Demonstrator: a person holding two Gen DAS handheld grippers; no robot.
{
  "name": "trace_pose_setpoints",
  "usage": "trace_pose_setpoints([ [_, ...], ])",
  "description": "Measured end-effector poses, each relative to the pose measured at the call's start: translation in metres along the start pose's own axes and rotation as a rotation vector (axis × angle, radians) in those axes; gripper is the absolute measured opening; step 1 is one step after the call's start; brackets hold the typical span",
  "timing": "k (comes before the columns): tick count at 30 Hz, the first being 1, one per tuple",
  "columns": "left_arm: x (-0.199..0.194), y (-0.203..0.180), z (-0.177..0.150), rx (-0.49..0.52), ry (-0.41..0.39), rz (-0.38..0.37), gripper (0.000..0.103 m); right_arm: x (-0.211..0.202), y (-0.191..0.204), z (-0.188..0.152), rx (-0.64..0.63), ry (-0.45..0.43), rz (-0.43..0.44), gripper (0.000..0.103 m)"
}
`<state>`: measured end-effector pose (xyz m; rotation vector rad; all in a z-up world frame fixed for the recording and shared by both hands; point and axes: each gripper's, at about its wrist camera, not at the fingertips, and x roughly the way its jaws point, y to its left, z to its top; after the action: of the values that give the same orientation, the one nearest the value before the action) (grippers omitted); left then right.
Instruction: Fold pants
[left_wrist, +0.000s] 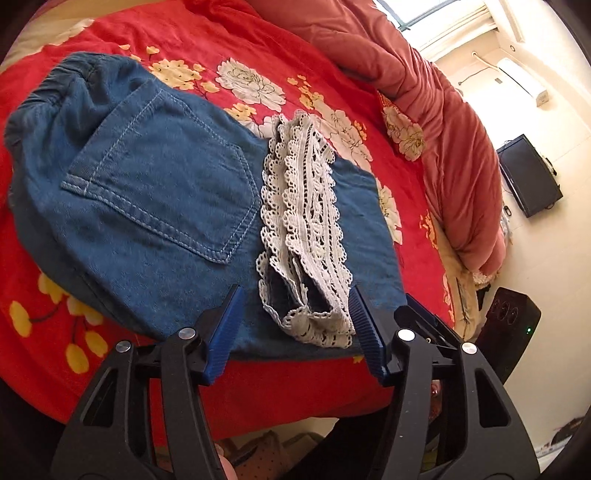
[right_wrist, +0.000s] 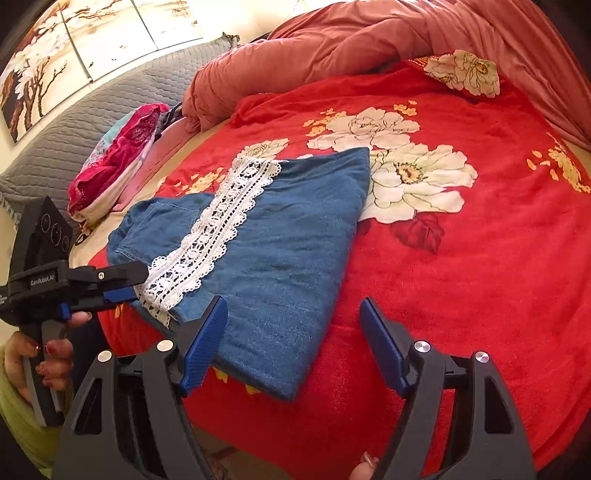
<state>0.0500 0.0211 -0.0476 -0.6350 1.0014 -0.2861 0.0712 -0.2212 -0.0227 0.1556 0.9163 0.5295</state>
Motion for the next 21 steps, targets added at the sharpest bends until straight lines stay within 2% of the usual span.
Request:
trace_pose_setpoints([
  [2,0.004,-0.005,-0.003,0.004,-0.007,0.014,0.048,0.005,-0.003,-0.002,0.015,0.013,0.017,0.072],
  [3,0.006,-0.008,-0.004,0.013,-0.010,0.022,0.043,0.007,-0.004,-0.003,0.020,0.017,0.020,0.071],
  [4,0.009,-0.011,-0.005,0.021,-0.010,0.031,0.030,0.010,-0.004,-0.004,0.018,0.023,0.016,0.069],
  [5,0.012,-0.013,-0.007,0.025,-0.012,0.043,0.023,0.010,-0.004,-0.005,0.014,0.024,0.013,0.060],
  [6,0.016,-0.015,-0.009,0.036,-0.015,0.058,0.022,0.010,-0.003,-0.005,0.006,0.024,0.025,0.042],
  [7,0.016,-0.016,-0.010,0.050,-0.019,0.069,0.020,0.010,-0.002,-0.005,0.001,0.028,0.052,0.035],
  [9,0.010,-0.023,-0.013,0.101,-0.037,0.100,0.016,0.009,0.004,-0.006,-0.036,0.030,0.060,0.029],
  [12,-0.002,-0.038,-0.024,0.247,-0.074,0.199,0.016,0.005,0.021,-0.008,-0.116,0.013,0.035,0.029],
  [13,-0.001,-0.037,-0.026,0.264,-0.064,0.215,0.016,0.006,0.024,-0.008,-0.134,0.017,0.017,0.029],
  [16,0.008,-0.031,-0.028,0.269,-0.033,0.239,0.018,0.013,0.025,-0.010,-0.153,0.044,-0.028,0.032],
  [21,0.007,-0.030,-0.025,0.273,-0.030,0.231,0.020,0.014,0.024,-0.011,-0.159,0.041,-0.051,0.041],
])
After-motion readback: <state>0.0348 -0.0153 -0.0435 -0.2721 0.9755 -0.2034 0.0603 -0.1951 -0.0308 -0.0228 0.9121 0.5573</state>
